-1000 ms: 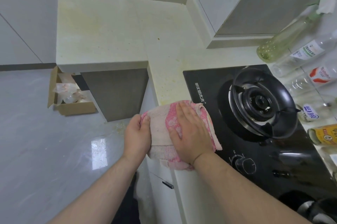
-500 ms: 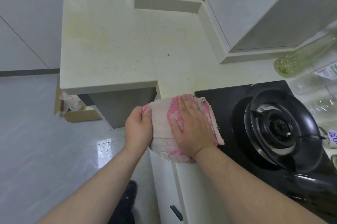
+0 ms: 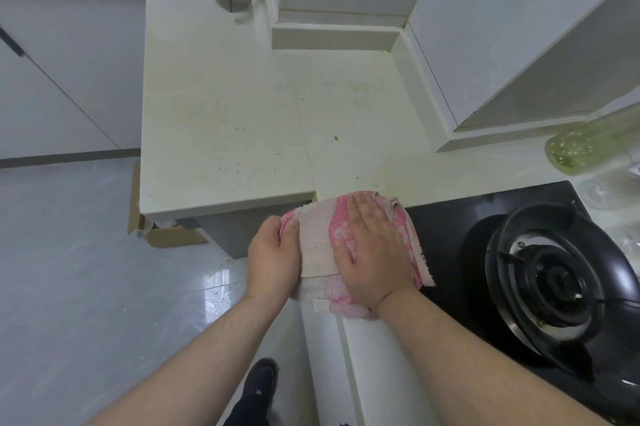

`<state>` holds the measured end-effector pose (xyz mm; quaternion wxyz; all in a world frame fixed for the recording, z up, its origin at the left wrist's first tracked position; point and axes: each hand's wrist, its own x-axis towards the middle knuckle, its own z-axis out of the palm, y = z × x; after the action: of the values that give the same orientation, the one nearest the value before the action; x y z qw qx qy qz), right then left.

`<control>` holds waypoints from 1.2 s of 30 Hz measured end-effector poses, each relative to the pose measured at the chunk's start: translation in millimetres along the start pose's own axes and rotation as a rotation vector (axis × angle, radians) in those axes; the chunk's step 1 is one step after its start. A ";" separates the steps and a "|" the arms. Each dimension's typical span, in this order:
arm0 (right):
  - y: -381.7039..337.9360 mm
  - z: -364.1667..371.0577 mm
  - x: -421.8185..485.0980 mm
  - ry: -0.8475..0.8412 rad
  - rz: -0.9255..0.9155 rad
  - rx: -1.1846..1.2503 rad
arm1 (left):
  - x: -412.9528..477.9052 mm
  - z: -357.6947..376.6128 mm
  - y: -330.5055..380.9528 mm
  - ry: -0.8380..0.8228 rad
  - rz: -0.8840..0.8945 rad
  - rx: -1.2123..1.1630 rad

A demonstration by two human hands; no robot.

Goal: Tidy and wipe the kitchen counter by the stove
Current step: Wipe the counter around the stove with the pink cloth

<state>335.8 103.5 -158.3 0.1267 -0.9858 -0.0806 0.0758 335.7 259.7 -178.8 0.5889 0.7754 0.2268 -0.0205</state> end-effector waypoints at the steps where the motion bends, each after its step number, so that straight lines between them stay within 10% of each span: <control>1: -0.5 -1.0 4.1 -0.002 0.006 -0.002 | 1.1 -1.7 1.8 -0.007 0.009 0.009; 36: -9.6 -12.8 84.5 -0.039 0.207 0.011 | 115.6 -16.0 85.2 -0.184 0.249 0.596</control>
<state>419.1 124.7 -154.4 0.1222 -0.9864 0.0199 0.1079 467.6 295.0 -131.5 0.3524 0.9302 0.0600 -0.0837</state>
